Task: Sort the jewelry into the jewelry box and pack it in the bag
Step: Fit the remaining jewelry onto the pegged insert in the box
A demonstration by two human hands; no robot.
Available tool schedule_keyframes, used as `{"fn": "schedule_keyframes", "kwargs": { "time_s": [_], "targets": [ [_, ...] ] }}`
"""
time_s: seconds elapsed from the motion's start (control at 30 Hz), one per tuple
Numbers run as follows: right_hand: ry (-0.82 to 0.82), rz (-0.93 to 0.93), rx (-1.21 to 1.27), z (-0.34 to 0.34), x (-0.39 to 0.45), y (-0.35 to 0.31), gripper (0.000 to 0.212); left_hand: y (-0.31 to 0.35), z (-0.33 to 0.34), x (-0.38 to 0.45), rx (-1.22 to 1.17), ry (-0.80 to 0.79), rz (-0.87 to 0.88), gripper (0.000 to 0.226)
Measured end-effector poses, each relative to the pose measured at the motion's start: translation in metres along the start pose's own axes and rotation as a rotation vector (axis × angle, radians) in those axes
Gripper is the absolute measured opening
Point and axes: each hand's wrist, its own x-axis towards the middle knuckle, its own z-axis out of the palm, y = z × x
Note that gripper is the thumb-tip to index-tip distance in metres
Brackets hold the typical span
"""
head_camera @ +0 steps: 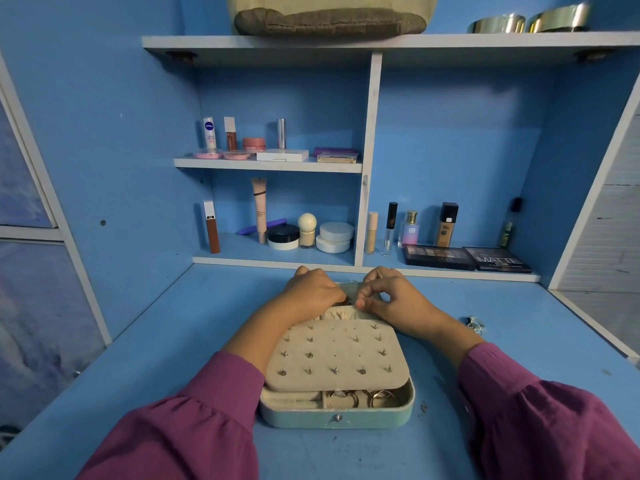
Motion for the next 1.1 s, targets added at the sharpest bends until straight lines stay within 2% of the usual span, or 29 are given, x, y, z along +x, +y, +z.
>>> {"fn": "schedule_keyframes", "kwargs": {
  "time_s": [0.07,0.2,0.4,0.43,0.53,0.63,0.73,0.9,1.1],
  "targets": [
    [-0.003,0.0,-0.005,0.0,0.0,0.001,0.018,0.001,-0.002,0.0,0.042,-0.042,0.032,0.048],
    [-0.002,-0.003,-0.015,0.0,0.001,0.001,0.012,0.001,-0.003,-0.002,0.091,-0.092,0.097,0.042],
    [0.0,-0.03,-0.008,0.0,0.0,0.001,0.014,0.002,-0.002,-0.003,0.033,-0.159,0.047,0.082],
    [0.0,-0.035,-0.01,0.0,0.0,0.0,0.014,0.002,-0.002,-0.003,-0.001,-0.144,0.036,0.08],
    [0.007,-0.04,-0.014,0.001,0.0,0.0,0.016,0.001,0.002,-0.001,-0.097,-0.071,0.059,0.05],
    [0.026,-0.023,-0.005,0.0,0.001,0.003,0.022,-0.002,0.001,-0.003,-0.237,0.111,0.08,0.036],
    [0.066,0.018,-0.035,-0.001,0.002,0.006,0.015,-0.005,0.001,-0.001,-0.249,0.213,0.034,0.041],
    [-0.017,0.033,-0.212,0.0,0.0,0.0,0.041,-0.009,0.004,0.007,-0.056,0.184,-0.039,0.06],
    [0.009,0.016,-0.211,0.001,0.0,-0.003,0.037,-0.008,0.005,0.006,-0.004,0.158,-0.025,0.064]
  ]
}}
